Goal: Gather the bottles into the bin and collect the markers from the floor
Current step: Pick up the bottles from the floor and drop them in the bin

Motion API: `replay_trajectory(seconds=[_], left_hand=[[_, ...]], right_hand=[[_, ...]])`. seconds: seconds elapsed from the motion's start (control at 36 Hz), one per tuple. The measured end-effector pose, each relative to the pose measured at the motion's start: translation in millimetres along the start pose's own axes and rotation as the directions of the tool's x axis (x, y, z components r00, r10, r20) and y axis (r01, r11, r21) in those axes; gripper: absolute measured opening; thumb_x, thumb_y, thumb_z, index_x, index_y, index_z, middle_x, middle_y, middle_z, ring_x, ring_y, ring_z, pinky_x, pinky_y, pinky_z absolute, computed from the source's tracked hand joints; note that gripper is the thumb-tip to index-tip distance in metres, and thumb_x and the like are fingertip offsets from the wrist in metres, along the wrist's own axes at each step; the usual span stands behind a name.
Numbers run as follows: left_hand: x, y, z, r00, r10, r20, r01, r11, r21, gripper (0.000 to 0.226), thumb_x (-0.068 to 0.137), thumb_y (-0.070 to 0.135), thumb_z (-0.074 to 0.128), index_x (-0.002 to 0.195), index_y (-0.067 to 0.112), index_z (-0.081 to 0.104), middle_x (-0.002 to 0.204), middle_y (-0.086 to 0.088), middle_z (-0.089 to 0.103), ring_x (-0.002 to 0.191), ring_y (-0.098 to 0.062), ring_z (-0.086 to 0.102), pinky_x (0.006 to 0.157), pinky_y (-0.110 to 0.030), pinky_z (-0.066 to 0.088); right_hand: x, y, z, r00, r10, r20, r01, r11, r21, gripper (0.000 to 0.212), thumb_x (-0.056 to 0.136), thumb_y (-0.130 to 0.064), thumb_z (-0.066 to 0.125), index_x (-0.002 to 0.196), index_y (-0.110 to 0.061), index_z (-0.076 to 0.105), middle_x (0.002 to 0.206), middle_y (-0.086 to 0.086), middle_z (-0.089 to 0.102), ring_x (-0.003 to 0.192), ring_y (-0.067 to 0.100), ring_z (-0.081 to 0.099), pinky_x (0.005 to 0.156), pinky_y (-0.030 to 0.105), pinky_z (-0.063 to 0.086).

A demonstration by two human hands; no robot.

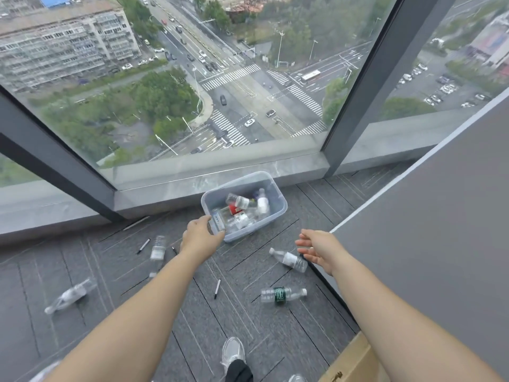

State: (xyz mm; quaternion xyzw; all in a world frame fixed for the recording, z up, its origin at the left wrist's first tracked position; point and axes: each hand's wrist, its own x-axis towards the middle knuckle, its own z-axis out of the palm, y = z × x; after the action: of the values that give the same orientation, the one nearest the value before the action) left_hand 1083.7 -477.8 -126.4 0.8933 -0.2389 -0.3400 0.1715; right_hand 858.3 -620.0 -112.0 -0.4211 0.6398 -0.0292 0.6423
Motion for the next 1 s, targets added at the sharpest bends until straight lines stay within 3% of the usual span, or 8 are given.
replay_trajectory(seconds=[0.19,0.31,0.44,0.53,0.61,0.78,0.89,1.0], left_hand=[[-34.6,-29.7,74.6,0.999,-0.028,0.047,0.027,0.999,0.017,0.062,0.085,0.043,0.062,0.140,0.021,0.042,0.143,-0.009,0.044,0.130,-0.030,0.043,0.104,-0.042,0.040],[-50.0,-45.3,129.2,0.996,-0.030,0.085,0.025,0.998,0.059,0.060,0.086,0.042,0.061,0.138,0.021,0.043,0.141,-0.007,0.046,0.126,-0.027,0.047,0.101,-0.039,0.042],[-56.4,-53.2,190.7,0.988,-0.012,0.156,-0.006,0.994,0.113,0.060,0.084,0.046,0.062,0.137,0.023,0.043,0.142,-0.004,0.045,0.131,-0.026,0.042,0.105,-0.042,0.040],[-50.5,-52.8,221.5,0.982,0.026,0.187,-0.056,0.986,0.159,0.062,0.083,0.047,0.063,0.138,0.024,0.043,0.143,-0.003,0.045,0.131,-0.026,0.041,0.106,-0.043,0.039],[-34.2,-53.8,253.7,0.970,0.090,0.224,-0.141,0.964,0.226,0.063,0.083,0.047,0.064,0.138,0.024,0.043,0.144,-0.002,0.043,0.133,-0.027,0.039,0.107,-0.042,0.037],[24.7,-76.1,329.2,0.939,0.196,0.284,-0.297,0.876,0.379,0.069,0.081,0.048,0.065,0.140,0.024,0.041,0.145,-0.003,0.041,0.132,-0.026,0.040,0.105,-0.042,0.037],[80.0,-108.7,392.8,0.911,0.244,0.332,-0.374,0.828,0.418,0.073,0.078,0.050,0.068,0.140,0.024,0.039,0.143,-0.004,0.042,0.131,-0.026,0.041,0.105,-0.043,0.040],[134.1,-141.2,456.1,0.906,0.233,0.353,-0.369,0.842,0.393,0.076,0.076,0.046,0.070,0.141,0.023,0.038,0.142,-0.005,0.042,0.129,-0.028,0.041,0.105,-0.043,0.040]], right_hand=[[24.2,60.9,-25.8,0.998,0.035,0.052,-0.032,0.998,-0.061,0.020,0.098,-0.021,0.048,0.080,-0.014,0.050,0.073,0.002,0.054,0.057,0.012,0.046,0.054,0.021,0.037],[45.3,103.4,-40.1,0.995,0.033,0.099,-0.023,0.995,-0.101,0.014,0.098,-0.019,0.047,0.084,-0.014,0.048,0.068,0.003,0.045,0.055,0.011,0.037,0.052,0.021,0.027],[80.1,155.4,-55.5,0.998,-0.011,0.060,0.026,0.965,-0.261,0.015,0.095,-0.023,0.053,0.088,-0.010,0.056,0.077,0.003,0.055,0.062,0.014,0.049,0.058,0.024,0.040],[101.4,180.0,-60.0,0.997,-0.068,0.043,0.078,0.938,-0.337,0.031,0.089,-0.032,0.058,0.090,-0.003,0.066,0.082,0.007,0.058,0.070,0.019,0.052,0.070,0.031,0.045],[128.8,201.5,-59.0,0.993,-0.103,0.050,0.114,0.905,-0.409,0.027,0.084,-0.042,0.061,0.084,-0.015,0.063,0.081,0.005,0.055,0.070,0.019,0.051,0.069,0.030,0.042],[201.9,234.6,-47.0,0.983,-0.184,-0.021,0.147,0.841,-0.520,0.043,0.087,-0.037,0.063,0.114,-0.003,0.058,0.115,0.013,0.064,0.104,0.028,0.060,0.091,0.038,0.045],[278.7,270.0,-31.1,0.974,-0.226,-0.029,0.167,0.795,-0.584,0.039,0.085,-0.039,0.065,0.112,-0.014,0.053,0.108,0.003,0.059,0.101,0.023,0.057,0.094,0.038,0.046],[354.4,304.2,-15.9,0.952,-0.304,-0.046,0.191,0.699,-0.689,0.056,0.080,-0.045,0.068,0.124,-0.016,0.049,0.120,0.005,0.060,0.109,0.027,0.058,0.094,0.041,0.047]])
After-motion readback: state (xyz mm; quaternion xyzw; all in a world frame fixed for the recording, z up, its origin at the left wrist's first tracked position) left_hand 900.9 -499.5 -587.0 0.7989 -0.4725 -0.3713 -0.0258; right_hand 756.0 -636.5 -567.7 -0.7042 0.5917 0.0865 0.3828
